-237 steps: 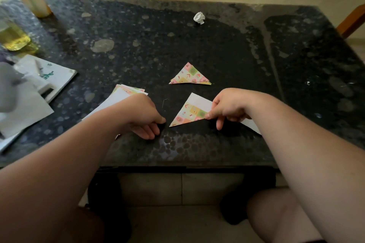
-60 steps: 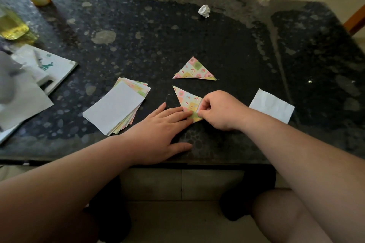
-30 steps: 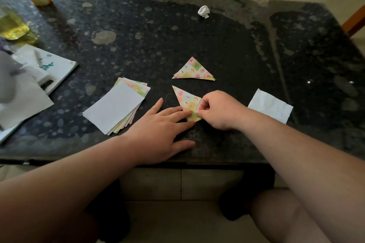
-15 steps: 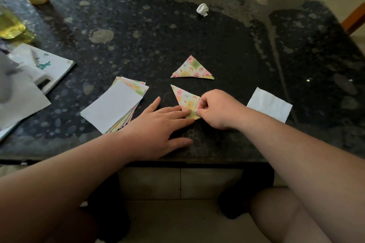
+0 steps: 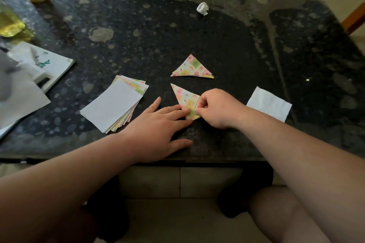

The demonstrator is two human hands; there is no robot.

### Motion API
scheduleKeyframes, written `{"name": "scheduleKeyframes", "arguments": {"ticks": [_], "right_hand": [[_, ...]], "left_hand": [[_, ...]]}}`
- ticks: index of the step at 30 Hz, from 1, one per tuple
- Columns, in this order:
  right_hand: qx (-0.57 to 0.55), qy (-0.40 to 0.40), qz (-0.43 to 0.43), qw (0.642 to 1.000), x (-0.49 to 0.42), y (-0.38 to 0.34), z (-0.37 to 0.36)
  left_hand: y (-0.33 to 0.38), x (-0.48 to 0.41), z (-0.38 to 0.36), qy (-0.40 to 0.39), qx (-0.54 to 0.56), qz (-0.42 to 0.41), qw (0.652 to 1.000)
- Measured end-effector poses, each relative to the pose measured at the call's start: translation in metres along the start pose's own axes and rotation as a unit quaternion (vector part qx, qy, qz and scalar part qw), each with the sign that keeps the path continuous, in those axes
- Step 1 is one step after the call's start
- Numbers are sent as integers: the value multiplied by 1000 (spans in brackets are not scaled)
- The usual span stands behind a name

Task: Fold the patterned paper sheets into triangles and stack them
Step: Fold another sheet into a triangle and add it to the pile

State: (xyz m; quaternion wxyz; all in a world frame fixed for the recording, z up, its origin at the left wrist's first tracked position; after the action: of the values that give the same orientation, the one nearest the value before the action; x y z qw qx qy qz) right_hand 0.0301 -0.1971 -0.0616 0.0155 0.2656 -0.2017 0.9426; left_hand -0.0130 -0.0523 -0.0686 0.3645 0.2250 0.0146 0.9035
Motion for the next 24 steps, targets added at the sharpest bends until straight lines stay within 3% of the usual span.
{"name": "scheduleKeyframes", "arguments": {"ticks": [14,24], "right_hand": [[0,8,-4,1000,-2,0,1],[-11,-1,4,1000,-1,1,0]], "left_hand": [[8,2,-9,15,-35,24,999],[-2,0,2,37,9,-5,999]]}}
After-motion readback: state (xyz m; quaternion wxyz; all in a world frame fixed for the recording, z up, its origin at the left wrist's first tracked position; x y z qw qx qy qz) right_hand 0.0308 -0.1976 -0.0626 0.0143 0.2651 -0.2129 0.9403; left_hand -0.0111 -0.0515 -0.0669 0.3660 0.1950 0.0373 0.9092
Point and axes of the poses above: each hand's wrist, its own x-axis away from the middle knuckle, its own z-axis out of the back of the hand, y = z × x, the point moved 7 cm from there along -x, towards the middle knuckle, and after that the axes turned 3 degrees about -y, right-handed, at the moved point
